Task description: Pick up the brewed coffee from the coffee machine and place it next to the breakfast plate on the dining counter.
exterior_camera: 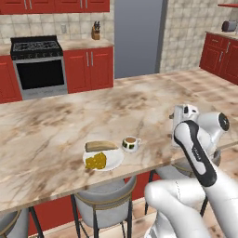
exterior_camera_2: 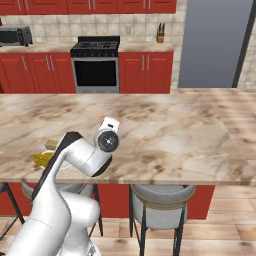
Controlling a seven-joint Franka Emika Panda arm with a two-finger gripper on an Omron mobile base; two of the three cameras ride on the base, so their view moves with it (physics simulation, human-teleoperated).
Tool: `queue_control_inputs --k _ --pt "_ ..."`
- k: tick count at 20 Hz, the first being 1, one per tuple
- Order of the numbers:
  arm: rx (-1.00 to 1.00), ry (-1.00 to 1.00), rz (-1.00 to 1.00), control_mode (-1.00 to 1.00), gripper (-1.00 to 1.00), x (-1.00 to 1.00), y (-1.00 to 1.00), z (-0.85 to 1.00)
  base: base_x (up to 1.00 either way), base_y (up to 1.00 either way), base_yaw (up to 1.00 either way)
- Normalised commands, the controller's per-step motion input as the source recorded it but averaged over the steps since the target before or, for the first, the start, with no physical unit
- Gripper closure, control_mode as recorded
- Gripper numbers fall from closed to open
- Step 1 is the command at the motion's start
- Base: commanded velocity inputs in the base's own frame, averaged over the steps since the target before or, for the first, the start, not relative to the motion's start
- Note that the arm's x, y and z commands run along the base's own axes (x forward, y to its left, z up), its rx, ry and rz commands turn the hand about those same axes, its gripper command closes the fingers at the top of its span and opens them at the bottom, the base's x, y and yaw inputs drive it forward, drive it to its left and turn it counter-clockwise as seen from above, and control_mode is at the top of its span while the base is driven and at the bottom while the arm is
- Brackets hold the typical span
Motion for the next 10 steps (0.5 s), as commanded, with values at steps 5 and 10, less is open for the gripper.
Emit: queue_control_inputs --k 5,10 --pt "0.06 -0.02 0.01 -1.00 -1.00 -0.42 -0.76 0.13 0.00 0.00 0.00" --pt "0.10 -0.07 0.00 -1.00 -1.00 -0.55 -0.71 0.00 0.00 0.00 0.00"
